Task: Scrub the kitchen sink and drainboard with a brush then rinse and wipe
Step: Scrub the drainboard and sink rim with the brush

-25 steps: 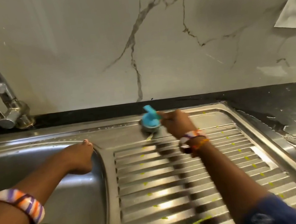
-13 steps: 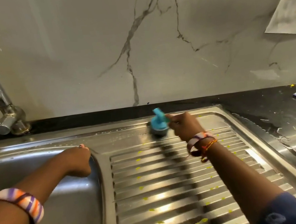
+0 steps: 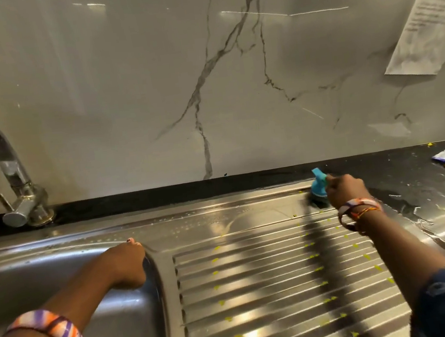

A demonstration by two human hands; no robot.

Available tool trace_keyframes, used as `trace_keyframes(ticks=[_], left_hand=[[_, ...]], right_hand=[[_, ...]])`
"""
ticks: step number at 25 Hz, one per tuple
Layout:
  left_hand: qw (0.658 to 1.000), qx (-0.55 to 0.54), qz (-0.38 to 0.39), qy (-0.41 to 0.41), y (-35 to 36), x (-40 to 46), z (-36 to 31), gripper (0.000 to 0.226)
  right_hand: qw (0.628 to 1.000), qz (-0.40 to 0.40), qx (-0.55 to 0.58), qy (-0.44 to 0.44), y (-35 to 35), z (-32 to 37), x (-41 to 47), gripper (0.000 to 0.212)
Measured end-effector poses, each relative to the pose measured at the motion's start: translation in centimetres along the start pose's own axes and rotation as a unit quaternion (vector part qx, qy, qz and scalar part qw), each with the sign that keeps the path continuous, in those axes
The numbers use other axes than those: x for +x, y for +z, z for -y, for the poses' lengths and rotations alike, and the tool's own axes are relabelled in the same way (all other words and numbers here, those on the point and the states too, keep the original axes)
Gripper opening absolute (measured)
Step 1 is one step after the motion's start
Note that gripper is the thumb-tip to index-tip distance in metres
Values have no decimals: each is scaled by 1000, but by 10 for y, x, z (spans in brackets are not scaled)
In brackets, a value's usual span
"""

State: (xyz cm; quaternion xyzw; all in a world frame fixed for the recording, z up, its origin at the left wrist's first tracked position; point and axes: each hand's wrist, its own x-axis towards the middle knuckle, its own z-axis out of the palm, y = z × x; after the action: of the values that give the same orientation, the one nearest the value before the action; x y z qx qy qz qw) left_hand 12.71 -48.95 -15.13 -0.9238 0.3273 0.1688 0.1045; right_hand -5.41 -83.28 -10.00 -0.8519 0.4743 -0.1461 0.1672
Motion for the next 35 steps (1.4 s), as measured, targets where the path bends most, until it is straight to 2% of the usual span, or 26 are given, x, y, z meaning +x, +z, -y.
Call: trace_keyframes(ticks=[3,5,6,8,11,13,17,19,21,24,25,29,33,35], left_hand=[[1000,6,-5,-3,1,2,1,34],[1000,20,1,-8,-3,1,-2,35],[1000,21,-1,-7,-4,1,-4,35],[1000,4,-8,-3,-4,0,-4,39],[999,-42,-16,3,2,-6,-1,61],[998,-58,-19,0,8,-6,0,72],[999,-49,-21,-9,19,-7,0,77],[998,-55,-23,-16,21,-8,0,77],[998,-58,-24,-17,19,-8,-1,76],[998,-52,-21,-16,16,-8,-4,74],[998,-50,-18,-17,16,-9,-4,74],[999,-45,-10,-26,18,-12,-4,77],[999,-39,-9,-29,16,-12,-6,76],[999,-33,-5,-30,16,-13,-6,76]], right_hand=[[989,13,42,-140,33,52,-46,33],[961,65,71,-260,59,97,-86,32],[946,94,84,-299,72,113,-98,33],[934,129,88,-321,82,131,-102,34],[946,146,109,-268,62,106,-70,34],[965,137,80,-209,34,65,-42,33],[998,40,33,-35,-15,-10,4,34],[999,22,36,0,-19,-19,8,36],[996,57,42,-47,-12,-6,3,36],[976,132,0,-174,0,25,-15,35],[975,127,-24,-183,-1,27,-12,34],[992,37,-98,-74,-11,15,9,32],[981,96,-51,-163,-4,9,4,35],[991,46,-59,-111,-7,-1,8,34]])
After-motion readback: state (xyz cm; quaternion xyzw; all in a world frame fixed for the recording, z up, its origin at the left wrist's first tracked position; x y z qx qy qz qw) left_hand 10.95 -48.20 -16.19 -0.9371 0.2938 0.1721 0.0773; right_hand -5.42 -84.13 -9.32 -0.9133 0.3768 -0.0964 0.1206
